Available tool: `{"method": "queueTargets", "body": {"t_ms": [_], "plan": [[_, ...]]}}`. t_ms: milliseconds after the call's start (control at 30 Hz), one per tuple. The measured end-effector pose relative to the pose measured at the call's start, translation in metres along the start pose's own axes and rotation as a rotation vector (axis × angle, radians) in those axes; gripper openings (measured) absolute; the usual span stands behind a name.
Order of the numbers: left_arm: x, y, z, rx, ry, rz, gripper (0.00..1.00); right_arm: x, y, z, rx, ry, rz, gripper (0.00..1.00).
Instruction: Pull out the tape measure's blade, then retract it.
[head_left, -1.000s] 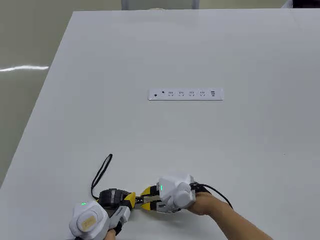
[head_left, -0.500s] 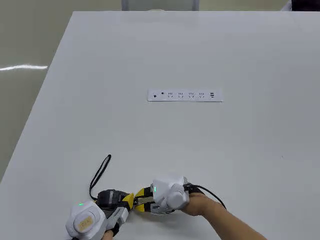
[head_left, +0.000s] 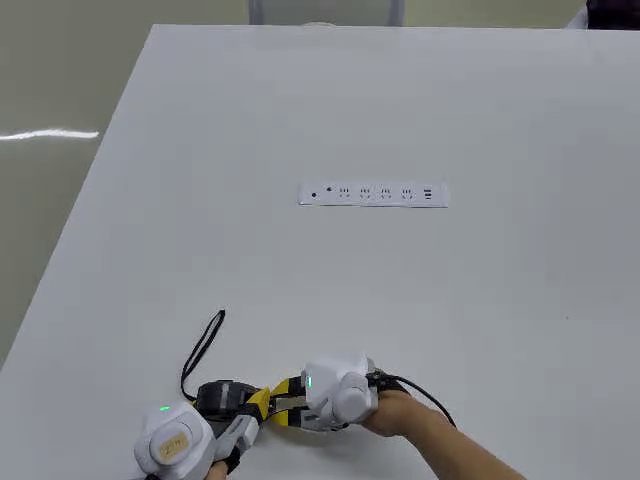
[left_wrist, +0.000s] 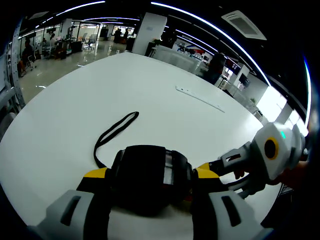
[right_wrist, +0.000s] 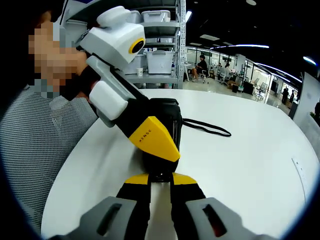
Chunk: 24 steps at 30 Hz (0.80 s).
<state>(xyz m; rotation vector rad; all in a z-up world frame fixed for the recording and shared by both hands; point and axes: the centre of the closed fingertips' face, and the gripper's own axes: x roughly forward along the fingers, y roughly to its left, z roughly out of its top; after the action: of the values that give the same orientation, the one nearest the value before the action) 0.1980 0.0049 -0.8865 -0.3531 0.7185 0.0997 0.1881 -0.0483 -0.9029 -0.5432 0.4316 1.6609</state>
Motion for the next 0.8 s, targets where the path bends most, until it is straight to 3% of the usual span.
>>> {"method": "queueTargets", "body": {"t_ms": [400, 800], "plan": [[0.0005, -0.0037, -0.0034, 0.056, 0.013, 0.002, 0.63, 0.0045, 0.0014, -0.0070, 0.006, 0.019, -0.021, 0.13], [0.0009, -0.0033, -0.0039, 0.061, 0.017, -0.002, 0.63, 0.0052, 0.0005, -0.0082, 0.019, 0.013, -0.039, 0.14]]}}
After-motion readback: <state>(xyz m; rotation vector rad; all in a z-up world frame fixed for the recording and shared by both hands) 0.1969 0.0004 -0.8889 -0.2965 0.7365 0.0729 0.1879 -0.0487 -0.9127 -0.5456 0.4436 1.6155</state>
